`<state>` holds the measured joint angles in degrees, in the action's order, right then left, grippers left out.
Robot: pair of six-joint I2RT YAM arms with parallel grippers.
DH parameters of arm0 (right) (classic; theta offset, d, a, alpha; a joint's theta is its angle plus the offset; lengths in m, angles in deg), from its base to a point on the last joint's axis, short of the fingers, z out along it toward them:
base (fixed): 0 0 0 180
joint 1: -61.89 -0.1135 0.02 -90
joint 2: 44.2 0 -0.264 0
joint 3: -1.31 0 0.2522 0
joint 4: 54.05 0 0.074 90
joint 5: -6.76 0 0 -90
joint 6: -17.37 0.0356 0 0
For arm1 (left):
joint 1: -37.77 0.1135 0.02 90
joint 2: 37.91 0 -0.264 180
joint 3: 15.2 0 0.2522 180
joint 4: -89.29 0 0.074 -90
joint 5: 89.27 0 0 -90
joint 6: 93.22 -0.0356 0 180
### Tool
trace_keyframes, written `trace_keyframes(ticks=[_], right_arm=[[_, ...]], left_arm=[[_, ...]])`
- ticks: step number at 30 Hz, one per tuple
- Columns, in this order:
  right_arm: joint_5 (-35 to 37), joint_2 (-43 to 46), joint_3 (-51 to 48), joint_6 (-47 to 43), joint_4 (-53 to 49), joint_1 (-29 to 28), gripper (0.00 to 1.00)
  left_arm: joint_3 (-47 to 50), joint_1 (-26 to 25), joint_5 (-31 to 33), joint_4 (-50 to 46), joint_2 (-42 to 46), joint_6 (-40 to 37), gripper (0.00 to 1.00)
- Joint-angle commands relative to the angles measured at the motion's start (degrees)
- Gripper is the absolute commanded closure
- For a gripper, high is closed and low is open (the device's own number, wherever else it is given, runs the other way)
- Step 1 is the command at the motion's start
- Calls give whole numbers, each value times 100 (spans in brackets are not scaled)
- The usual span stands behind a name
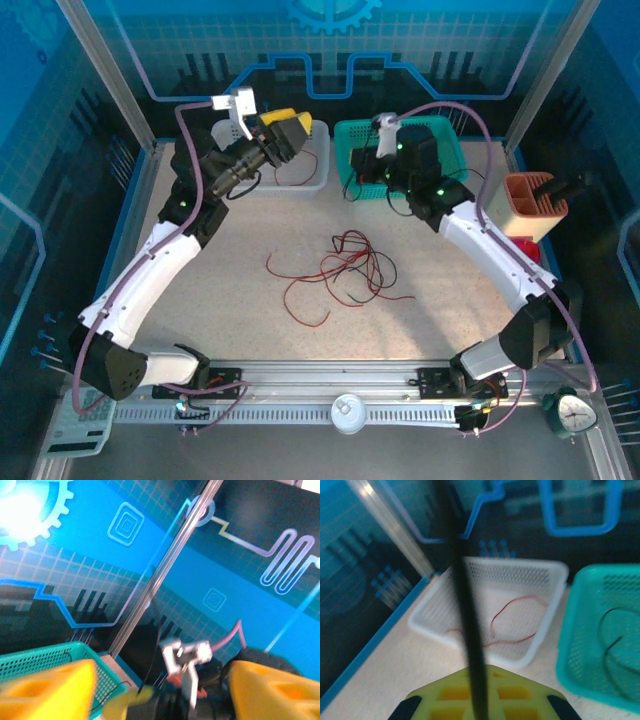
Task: Untangle the cables
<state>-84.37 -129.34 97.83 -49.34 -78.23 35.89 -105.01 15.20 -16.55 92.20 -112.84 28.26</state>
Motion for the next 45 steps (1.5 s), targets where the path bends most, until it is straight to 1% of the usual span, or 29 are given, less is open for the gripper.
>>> trace_keyframes(ticks=[1,4,8,11,16,21,25,28,32,33,34,35,36,37,38,40,43,45], right_arm=[[684,-378,646,153,-89,268,100],[1131,-773,1064,84,-109,479,100],[1406,-1386,1514,97,-87,757,100],[1443,-1902,1894,228,-162,1017,100],[1003,-2854,2420,824,-231,1429,100],[657,-3952,3446,1144,-776,1483,100],[281,-4722,4231,1546,-1199,1424,100],[165,-5051,4446,1780,-1290,1330,100],[29,-5228,4502,1981,-1457,1273,100],[-35,-5271,4541,2004,-1548,1273,98],[-98,-5320,4602,2000,-1693,1281,93],[-214,-5374,4699,1958,-1827,1289,86],[-304,-5438,4843,1929,-2033,1303,75],[-382,-5496,5039,1865,-2298,1316,62],[-444,-5544,5241,1775,-2560,1330,52],[-510,-5522,5482,1615,-2935,1352,39],[-292,-5303,5619,1356,-3399,1352,22],[-73,-5122,5604,1220,-3621,1360,16]], left_arm=[[81,-28,251,-105,270,-226,1],[173,-23,461,-272,440,-430,1],[327,-20,600,-400,696,-554,1],[444,-20,622,-444,859,-536,1],[707,-28,585,-298,1031,-332,1],[767,-28,463,-202,1042,-97,1],[758,-33,417,-201,1041,-72,1],[767,-35,423,-199,1048,-73,1],[815,-37,417,-160,1051,-54,1],[828,-31,418,-147,1051,-39,1],[846,-36,418,-114,1047,-29,1],[867,-37,410,-95,1042,-7,1],[880,-35,401,-61,1034,14,1],[895,-37,393,-43,1026,40,1],[907,-37,387,-19,1017,57,1],[925,-30,379,32,1000,102,1],[943,-37,365,107,981,169,1],[952,-41,365,151,972,208,1]])
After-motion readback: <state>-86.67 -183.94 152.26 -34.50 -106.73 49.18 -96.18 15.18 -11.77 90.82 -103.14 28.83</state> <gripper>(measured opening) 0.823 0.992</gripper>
